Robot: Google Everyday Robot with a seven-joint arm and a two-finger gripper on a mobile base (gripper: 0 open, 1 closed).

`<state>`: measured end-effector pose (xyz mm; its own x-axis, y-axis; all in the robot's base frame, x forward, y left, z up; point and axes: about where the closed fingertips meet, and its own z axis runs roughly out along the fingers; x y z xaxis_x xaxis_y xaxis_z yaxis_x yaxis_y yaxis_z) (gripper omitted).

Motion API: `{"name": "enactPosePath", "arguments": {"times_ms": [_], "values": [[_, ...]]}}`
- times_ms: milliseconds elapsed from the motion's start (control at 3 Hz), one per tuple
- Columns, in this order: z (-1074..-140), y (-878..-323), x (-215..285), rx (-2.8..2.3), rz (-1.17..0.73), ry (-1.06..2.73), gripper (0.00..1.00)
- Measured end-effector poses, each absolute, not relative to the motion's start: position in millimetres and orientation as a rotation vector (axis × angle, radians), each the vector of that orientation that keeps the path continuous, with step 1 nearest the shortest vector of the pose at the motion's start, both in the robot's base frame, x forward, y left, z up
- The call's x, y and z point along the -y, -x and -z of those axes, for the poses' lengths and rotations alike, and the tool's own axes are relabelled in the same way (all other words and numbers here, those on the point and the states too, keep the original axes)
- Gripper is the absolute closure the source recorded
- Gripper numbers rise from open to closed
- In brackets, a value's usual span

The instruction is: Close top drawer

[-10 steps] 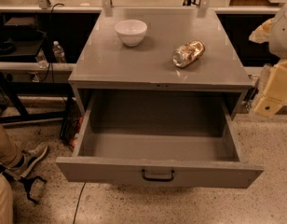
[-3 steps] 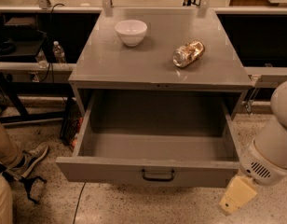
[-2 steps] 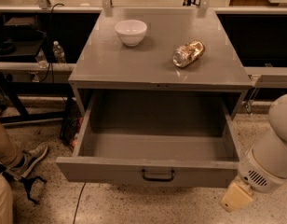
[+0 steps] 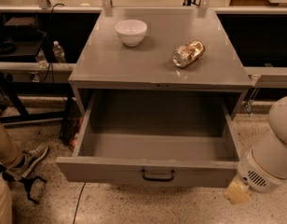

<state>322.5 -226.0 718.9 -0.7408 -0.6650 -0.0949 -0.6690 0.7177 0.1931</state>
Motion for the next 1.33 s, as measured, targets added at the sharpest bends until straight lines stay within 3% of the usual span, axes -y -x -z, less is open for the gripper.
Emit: {"name": "enactPosePath", "arguments": {"times_ms": [1333], "values": [[-646,-405,217,-2.68,-0.434,0.789,1.0]]}}
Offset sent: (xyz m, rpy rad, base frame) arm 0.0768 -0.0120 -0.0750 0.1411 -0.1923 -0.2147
